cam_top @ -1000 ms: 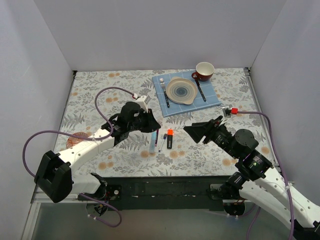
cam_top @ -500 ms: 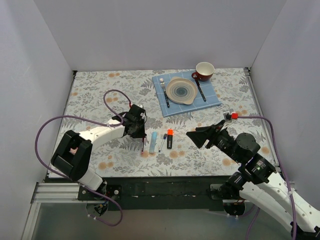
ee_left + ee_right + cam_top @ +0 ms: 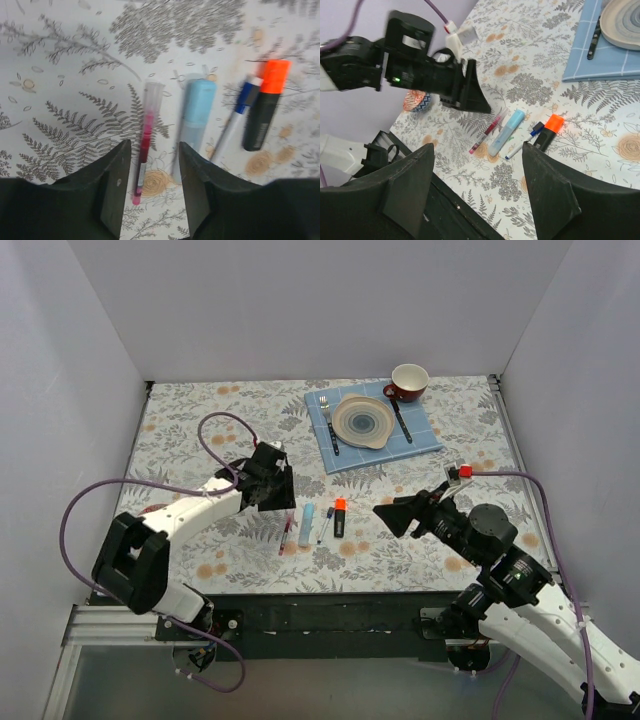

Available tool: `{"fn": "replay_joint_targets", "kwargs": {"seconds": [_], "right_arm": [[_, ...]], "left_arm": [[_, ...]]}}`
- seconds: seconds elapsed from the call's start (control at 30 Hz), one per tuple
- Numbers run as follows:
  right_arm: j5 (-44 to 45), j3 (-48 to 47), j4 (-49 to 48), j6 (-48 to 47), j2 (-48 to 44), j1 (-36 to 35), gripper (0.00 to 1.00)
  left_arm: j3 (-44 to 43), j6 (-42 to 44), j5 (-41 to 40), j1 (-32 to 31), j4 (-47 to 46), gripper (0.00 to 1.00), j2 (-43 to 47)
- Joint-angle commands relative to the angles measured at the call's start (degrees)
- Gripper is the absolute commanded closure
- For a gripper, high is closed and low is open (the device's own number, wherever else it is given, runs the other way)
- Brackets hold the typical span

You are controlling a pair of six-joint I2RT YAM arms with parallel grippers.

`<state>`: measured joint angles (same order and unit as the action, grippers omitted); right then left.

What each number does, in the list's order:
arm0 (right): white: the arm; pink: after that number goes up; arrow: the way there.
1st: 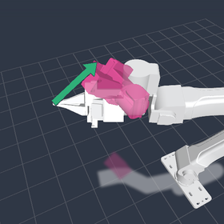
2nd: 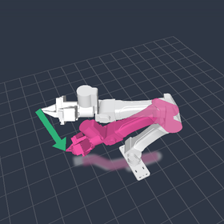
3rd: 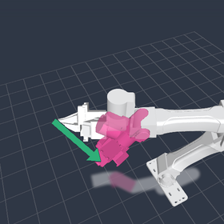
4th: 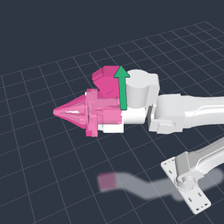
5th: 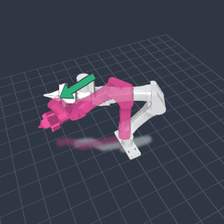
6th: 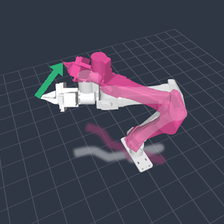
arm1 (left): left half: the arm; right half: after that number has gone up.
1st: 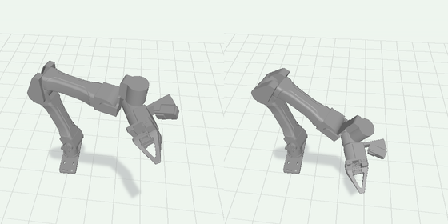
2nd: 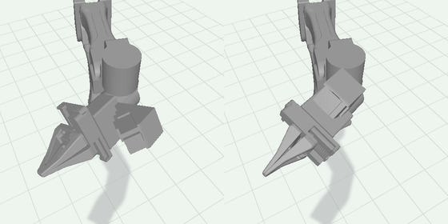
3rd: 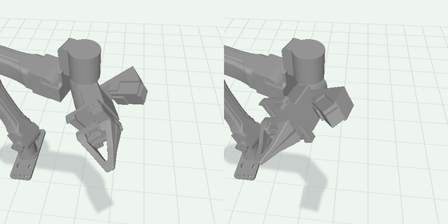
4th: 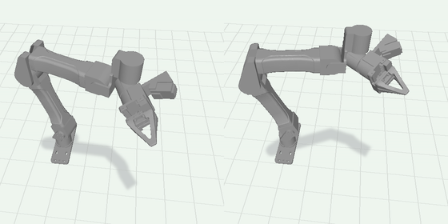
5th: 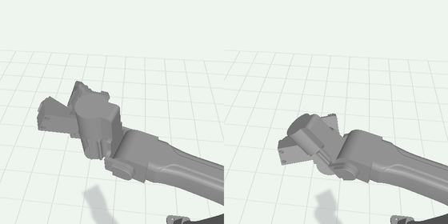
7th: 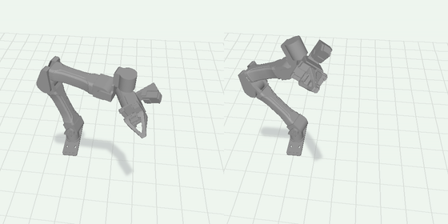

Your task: Insert the pens into the pen caps

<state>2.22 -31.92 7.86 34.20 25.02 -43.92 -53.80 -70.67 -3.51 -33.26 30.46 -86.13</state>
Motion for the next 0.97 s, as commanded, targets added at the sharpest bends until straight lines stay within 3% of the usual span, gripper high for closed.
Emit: {"fn": "replay_joint_targets", "kwargs": {"seconds": [0.0,0.03,0.17,0.2,0.23,0.53,0.93], "right_arm": [[1.9,-4.5,3.0,-1.3,2.1,-0.2,0.19],[2.4,-5.7,5.0,-1.6,2.6,-0.1,0.1],[5.7,-8.2,9.0,-3.1,3.6,-0.1,0.02],[6.6,-8.8,9.5,-3.1,3.6,-0.2,0.02],[7.3,-9.3,11.1,-3.1,3.6,-0.1,0.02],[10.4,-15.6,15.3,-4.2,3.3,-0.2,0.02],[9.3,-14.0,12.0,-2.1,3.0,-0.2,0.02]], "left_arm": [[-3.3,3.7,8.3,-0.1,-5.1,0.54,12.8],[-2.3,4.3,10.3,-0.1,-6.9,0.48,15.6],[3.4,6.2,17.4,-0.1,-19.7,0.25,29.1],[4.7,6.5,18.1,-0.1,-21.7,0.1,34.1],[6.3,6.3,19.6,-0.1,-23.6,0.02,36.3],[15.6,5.5,24.9,-0.1,-32.5,0.02,51.0],[18.5,4.8,28.5,-0.1,-35.3,0.02,52.4]]}}
